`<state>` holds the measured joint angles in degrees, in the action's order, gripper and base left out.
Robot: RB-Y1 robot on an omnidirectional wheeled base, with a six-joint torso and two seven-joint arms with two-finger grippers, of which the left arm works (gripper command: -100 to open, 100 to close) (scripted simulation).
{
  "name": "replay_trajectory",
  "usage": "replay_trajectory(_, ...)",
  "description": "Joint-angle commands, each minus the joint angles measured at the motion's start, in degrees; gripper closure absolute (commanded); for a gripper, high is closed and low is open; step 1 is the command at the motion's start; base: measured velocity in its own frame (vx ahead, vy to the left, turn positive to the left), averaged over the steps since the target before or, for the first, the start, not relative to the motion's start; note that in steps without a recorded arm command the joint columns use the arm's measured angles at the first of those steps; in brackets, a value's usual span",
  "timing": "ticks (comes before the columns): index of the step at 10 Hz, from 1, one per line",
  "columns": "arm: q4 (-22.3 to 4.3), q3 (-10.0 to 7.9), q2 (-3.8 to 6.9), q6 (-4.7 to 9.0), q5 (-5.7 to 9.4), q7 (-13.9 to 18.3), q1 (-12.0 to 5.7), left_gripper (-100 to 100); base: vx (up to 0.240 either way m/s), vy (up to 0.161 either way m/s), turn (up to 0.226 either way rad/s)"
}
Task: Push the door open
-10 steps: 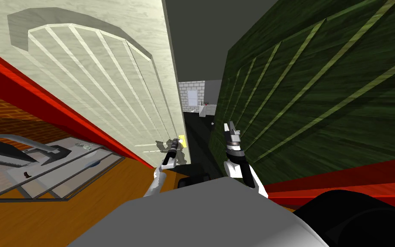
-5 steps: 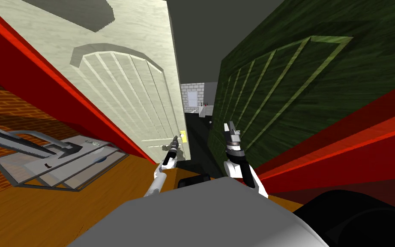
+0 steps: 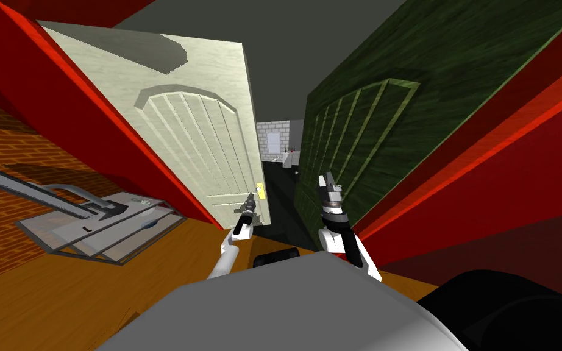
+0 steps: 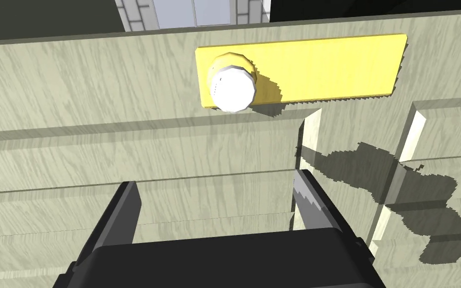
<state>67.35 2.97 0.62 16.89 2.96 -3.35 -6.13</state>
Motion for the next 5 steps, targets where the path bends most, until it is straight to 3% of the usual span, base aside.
replay_trajectory(1, -0.2, -0.15, 0.83, 0.28, 0.0, 0.0, -0.1, -100, 0.18, -0.007, -0.017)
replay_trajectory(5, -1.1, -0.68, 1.21, 1.02, 0.02, -0.1, -0.47, -100, 0.2, -0.024, -0.018)
